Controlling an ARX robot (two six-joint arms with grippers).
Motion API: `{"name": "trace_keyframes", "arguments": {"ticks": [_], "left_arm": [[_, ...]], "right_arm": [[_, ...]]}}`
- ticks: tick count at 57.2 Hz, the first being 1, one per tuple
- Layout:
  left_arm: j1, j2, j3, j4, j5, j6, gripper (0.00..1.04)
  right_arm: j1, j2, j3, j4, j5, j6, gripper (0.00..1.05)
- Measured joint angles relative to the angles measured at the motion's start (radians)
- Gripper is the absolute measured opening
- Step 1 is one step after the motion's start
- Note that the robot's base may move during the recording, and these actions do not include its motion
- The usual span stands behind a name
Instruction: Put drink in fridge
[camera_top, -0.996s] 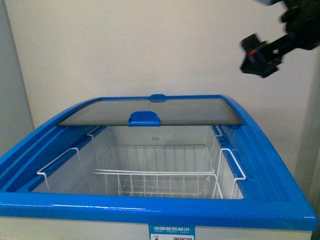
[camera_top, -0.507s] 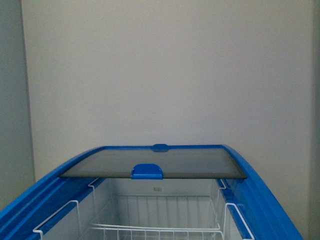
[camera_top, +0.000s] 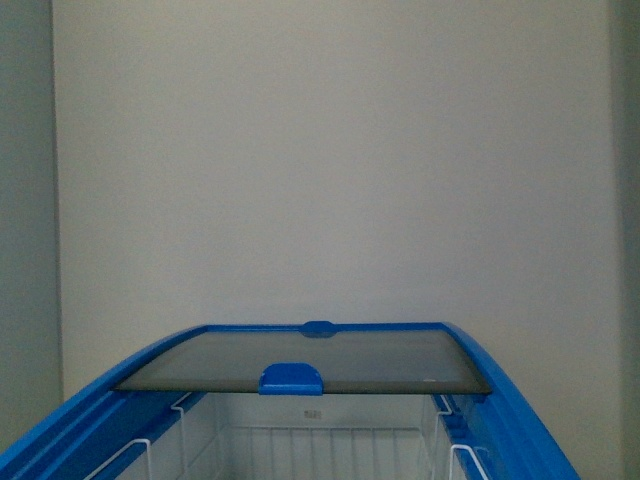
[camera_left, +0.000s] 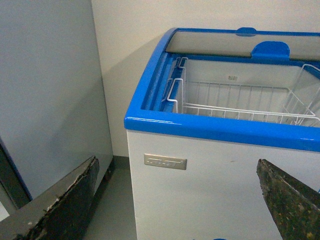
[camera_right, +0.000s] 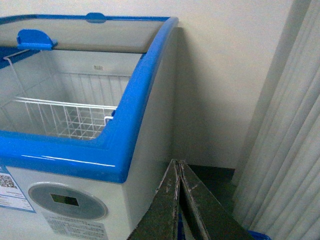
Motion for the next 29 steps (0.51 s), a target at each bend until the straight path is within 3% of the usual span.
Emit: {"name": "trace_keyframes", "arguments": {"ticks": [29], "left_arm": [[0.0, 0.0, 0.0, 0.0, 0.0, 0.0, 0.97]], "right_arm": [[0.0, -0.214, -0.074, -0.116, 0.0, 0.0, 0.03]]}}
